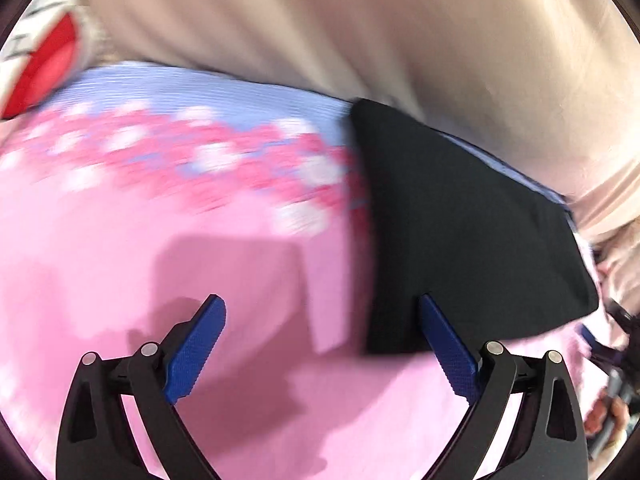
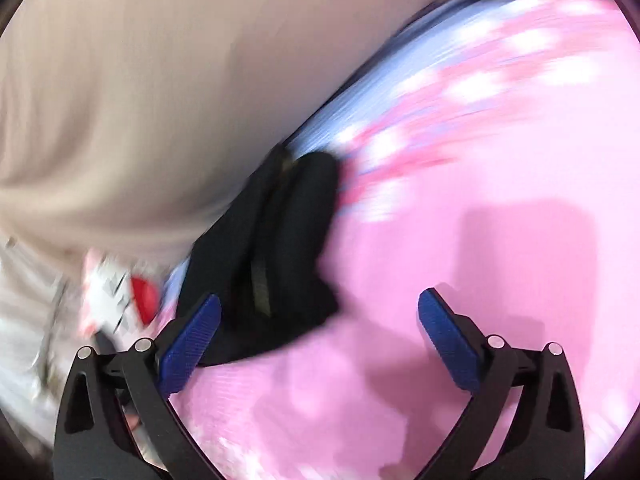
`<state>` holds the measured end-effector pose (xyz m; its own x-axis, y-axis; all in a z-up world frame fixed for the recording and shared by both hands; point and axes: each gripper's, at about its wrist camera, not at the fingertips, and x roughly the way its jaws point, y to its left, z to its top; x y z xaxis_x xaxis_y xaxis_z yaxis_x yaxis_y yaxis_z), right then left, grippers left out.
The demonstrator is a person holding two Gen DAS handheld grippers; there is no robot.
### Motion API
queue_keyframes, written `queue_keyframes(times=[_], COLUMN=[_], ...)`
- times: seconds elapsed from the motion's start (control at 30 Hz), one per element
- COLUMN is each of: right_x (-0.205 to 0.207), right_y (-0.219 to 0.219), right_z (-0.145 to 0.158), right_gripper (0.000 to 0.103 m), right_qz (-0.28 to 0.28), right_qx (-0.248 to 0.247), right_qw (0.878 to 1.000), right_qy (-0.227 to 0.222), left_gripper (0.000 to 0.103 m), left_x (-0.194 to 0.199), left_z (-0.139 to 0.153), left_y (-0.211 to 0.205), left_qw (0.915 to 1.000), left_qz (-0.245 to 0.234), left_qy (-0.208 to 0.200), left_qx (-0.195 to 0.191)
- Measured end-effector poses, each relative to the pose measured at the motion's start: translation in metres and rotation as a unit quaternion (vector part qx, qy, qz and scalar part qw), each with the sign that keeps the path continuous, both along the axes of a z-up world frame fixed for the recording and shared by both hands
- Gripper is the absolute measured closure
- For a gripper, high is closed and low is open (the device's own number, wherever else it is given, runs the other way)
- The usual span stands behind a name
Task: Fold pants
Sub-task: 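Lower the bundle onto the sheet and open both tools, then grasp the bundle edge with the right tool, shift it, release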
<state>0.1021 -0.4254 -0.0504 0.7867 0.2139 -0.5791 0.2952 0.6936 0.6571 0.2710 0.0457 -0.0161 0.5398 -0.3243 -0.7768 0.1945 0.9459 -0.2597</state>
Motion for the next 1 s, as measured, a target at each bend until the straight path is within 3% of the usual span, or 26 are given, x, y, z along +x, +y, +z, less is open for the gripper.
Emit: queue_keyframes(times=[0.07,0.13,0.2,0.3,0.37,0.43,0.47,0.5,0.53,0.57,0.6,0.63,0.67,0.77,0.8,0.83,0.87,0.9,0.97,1.0], right_x=[-0.022,-0.018,0.007,0.063,0.103,0.137,0.155,0.163,0.165,0.161,0.159,0.158,0.158,0.171,0.182,0.197,0.211,0.223,0.217,0.210], right_y=[0.014,0.046,0.090,0.121,0.119,0.113,0.099,0.086,0.069,0.046,0.035,0.036,0.042,0.080,0.092,0.098,0.096,0.079,0.044,0.038], right_z=[0.024,0.056,0.087,0.095,0.081,0.054,0.029,0.011,-0.003,-0.009,-0.008,0.001,0.011,0.042,0.042,0.031,0.018,-0.002,-0.011,-0.006], right_gripper=[0.009,0.017,0.018,0.020,0.034,0.034,0.039,0.052,0.085,0.094,0.099,0.100,0.093,0.093,0.094,0.094,0.097,0.103,0.103,0.103], right_qz=[0.003,0.045,0.108,0.157,0.170,0.174,0.155,0.141,0.128,0.120,0.107,0.106,0.114,0.175,0.189,0.189,0.186,0.183,0.153,0.129], right_qx=[-0.068,-0.127,-0.177,-0.174,-0.141,-0.121,-0.141,-0.154,-0.148,-0.079,-0.033,-0.033,-0.050,-0.091,-0.118,-0.163,-0.177,-0.133,-0.009,-0.007], right_qw=[0.998,0.990,0.976,0.969,0.974,0.977,0.978,0.978,0.980,0.990,0.994,0.994,0.992,0.980,0.974,0.968,0.966,0.973,0.988,0.991], right_qy=[-0.009,-0.029,-0.066,-0.078,-0.058,-0.030,0.003,0.026,0.027,0.007,0.017,0.016,0.005,-0.032,-0.026,0.008,0.036,0.048,0.035,0.037], left_gripper=[0.008,0.008,0.007,0.005,0.005,0.005,0.005,0.006,0.005,0.005,0.005,0.005,0.005,0.005,0.005,0.005,0.005,0.005,0.005,0.005], left_x=[-0.029,-0.034,-0.039,-0.029,-0.009,0.023,0.030,0.043,0.050,0.053,0.052,0.052,0.054,0.060,0.061,0.065,0.067,0.069,0.072,0.071], left_z=[0.029,0.061,0.094,0.113,0.105,0.072,0.058,0.036,0.018,0.008,0.003,0.003,0.003,0.014,0.016,0.015,0.013,0.010,0.007,0.007], left_y=[0.011,-0.001,-0.034,-0.094,-0.122,-0.136,-0.138,-0.135,-0.130,-0.122,-0.106,-0.099,-0.097,-0.104,-0.111,-0.117,-0.122,-0.125,-0.120,-0.118], left_qw=[0.9984,0.9963,0.9898,0.9766,0.9787,0.9884,0.9907,0.9919,0.9912,0.9935,0.9971,0.9982,0.9986,0.9985,0.9984,0.9982,0.9981,0.9983,0.9991,0.9994], left_qz=[0.030,0.006,-0.043,-0.077,-0.058,-0.028,-0.024,-0.013,-0.004,-0.017,-0.024,-0.024,-0.025,-0.017,-0.013,-0.010,-0.008,-0.011,-0.011,-0.013], left_qy=[-0.046,-0.085,-0.136,-0.200,-0.186,-0.124,-0.101,-0.071,-0.051,-0.047,-0.053,-0.047,-0.041,-0.044,-0.047,-0.047,-0.044,-0.038,-0.027,-0.020], left_qx=[0.017,0.010,-0.005,0.020,0.065,0.084,0.088,0.104,0.122,0.102,0.048,0.029,0.022,0.026,0.029,0.035,0.042,0.042,0.030,0.025])
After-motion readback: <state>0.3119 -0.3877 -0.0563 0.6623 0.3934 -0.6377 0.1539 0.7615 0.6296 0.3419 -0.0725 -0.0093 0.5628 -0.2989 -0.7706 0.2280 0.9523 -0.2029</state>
